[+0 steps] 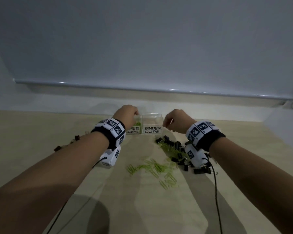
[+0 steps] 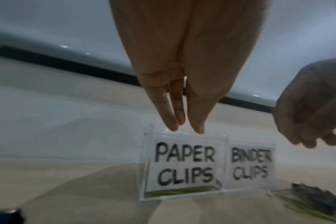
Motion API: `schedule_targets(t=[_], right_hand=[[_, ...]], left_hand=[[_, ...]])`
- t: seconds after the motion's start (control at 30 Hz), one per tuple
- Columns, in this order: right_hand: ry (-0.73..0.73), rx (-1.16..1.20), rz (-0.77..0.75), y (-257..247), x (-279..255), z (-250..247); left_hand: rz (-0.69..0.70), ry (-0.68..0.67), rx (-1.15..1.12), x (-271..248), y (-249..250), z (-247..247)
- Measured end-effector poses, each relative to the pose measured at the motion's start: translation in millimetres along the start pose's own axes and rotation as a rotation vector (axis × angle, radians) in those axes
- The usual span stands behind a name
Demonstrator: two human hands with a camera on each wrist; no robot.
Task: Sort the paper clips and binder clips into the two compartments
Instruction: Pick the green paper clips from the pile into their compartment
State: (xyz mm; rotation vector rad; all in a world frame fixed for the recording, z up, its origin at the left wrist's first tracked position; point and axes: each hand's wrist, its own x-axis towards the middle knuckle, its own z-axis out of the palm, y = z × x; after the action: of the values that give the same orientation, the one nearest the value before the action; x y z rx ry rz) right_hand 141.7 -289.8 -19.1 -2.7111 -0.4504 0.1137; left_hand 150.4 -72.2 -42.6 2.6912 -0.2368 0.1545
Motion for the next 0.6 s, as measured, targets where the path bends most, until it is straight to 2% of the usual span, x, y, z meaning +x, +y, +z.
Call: schedule_targets(t=[0.1, 0.17, 0.23, 0.33, 0.43, 0.6], right_hand=[[-0.129, -0.162, 0.018, 19, -12, 7], [-0.169, -0.203, 0.004, 23, -14, 11], [-0.227, -0.258, -0.031, 20, -14, 14], [-0.268, -0.327, -0.028, 16, -15, 19], [-0.245, -0.304, -0.037, 18, -19, 26], [-0.185, -0.192, -0.056, 27, -23, 30]], left_hand=[[0.147, 0.001, -0.043, -13, 27, 9], [0.231, -0.114, -0.038, -21, 47, 22], [0.27, -0.253, 0.062, -25, 61, 37], [0.297, -0.367, 0.223, -27, 70, 49], [0.298, -0.375, 0.245, -28, 70, 52], [0.25, -0.269, 0.191, -32, 60, 44]])
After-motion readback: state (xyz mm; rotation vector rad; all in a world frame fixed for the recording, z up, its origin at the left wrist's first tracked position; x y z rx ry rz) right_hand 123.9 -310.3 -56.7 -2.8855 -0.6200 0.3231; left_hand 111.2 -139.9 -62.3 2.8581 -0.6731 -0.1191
